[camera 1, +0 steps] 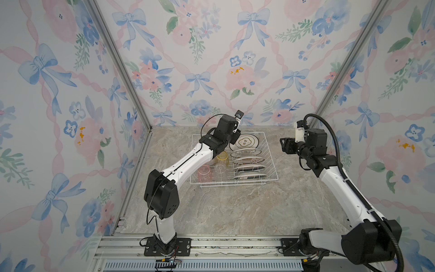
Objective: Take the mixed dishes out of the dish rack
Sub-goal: 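Reach the left gripper to the upright green-rimmed plate while the right arm rises, then close the left gripper on the rim of the green-rimmed plate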
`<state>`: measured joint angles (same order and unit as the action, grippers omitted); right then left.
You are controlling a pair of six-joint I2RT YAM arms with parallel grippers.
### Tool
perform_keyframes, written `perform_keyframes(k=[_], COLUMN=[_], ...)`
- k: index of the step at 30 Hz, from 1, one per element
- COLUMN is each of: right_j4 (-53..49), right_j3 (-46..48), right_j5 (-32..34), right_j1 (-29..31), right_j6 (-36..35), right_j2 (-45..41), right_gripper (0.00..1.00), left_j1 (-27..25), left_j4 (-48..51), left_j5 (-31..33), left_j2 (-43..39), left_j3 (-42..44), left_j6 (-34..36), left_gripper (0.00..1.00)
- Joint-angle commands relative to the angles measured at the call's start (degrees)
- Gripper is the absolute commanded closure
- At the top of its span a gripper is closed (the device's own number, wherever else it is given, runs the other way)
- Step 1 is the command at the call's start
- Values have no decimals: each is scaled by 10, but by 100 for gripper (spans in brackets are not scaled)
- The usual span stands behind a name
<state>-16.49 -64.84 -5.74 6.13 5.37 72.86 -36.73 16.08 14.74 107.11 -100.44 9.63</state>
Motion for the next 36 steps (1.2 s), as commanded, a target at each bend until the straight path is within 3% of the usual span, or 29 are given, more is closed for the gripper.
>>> perform_keyframes(k=[1,7,13,17,36], right_j4=[-55,-37,-31,-23,-19], right_j3=[-27,-22,-21,-16,-13], right_j5=[-21,-39,-41,-42,-39], right_j1=[2,8,9,9,9], right_j6=[4,6,11,20,28], right_j2=[-7,-18,-23,-28,-39], right_gripper=[34,33,33,33,32], left_j1=[16,50,66,72,87], left_j4=[95,112,115,118,118], left_j5=[-79,-187,-273,-317,-310], left_j2=[54,95,99,113,183], left_j3=[-77,-110,-103,-107,-159], left_j6=[43,38,46,53,64], left_gripper=[58,69,62,63,63])
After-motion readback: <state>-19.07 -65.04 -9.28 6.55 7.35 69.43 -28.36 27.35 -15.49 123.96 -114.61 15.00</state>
